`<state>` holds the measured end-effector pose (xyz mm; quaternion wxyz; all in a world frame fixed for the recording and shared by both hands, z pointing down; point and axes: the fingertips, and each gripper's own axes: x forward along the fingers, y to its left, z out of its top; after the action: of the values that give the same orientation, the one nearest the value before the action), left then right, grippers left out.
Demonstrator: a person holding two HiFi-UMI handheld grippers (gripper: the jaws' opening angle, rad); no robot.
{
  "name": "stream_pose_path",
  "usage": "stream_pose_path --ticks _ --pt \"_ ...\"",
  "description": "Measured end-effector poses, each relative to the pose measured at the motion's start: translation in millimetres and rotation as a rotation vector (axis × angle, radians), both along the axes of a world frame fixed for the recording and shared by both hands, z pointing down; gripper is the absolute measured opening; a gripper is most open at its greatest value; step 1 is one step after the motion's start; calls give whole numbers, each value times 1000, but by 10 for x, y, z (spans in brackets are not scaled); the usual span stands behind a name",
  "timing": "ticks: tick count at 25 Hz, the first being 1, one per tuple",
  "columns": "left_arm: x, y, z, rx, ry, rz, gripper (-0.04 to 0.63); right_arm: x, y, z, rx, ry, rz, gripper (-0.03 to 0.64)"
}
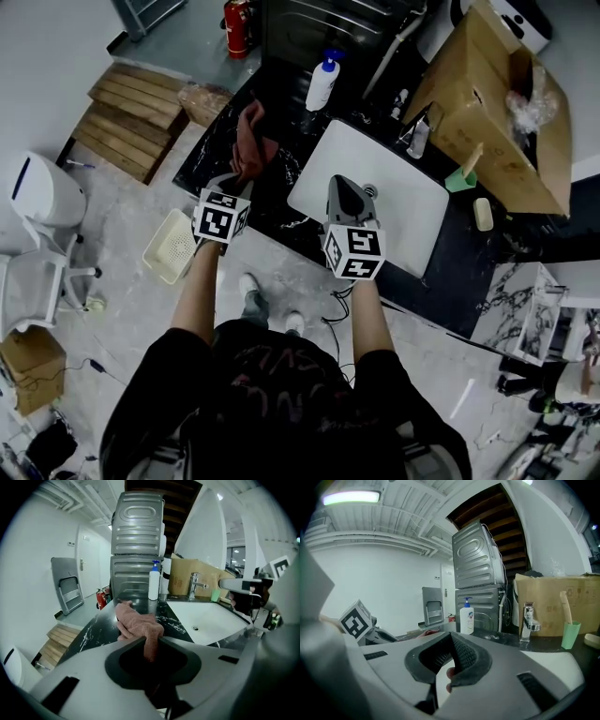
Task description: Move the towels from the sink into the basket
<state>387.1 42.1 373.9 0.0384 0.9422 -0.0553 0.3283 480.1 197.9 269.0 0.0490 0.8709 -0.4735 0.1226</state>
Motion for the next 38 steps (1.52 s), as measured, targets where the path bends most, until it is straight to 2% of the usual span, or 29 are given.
stream_pose_path --ticks 8,21,29,38 --pt "-141 -30 -614 85 136 -55 75 -127 46 -145 31 12 -34 15" --pt "-625 222 -1703 254 351 -151 75 -433 242 -487 108 37 -116 15" --pt "-1114 317 -1849 285 365 -242 75 -744 216 -618 128 53 -213 15" --pt "-2165 100 -1780 308 358 -458 75 -1391 -215 -547 123 55 -397 15"
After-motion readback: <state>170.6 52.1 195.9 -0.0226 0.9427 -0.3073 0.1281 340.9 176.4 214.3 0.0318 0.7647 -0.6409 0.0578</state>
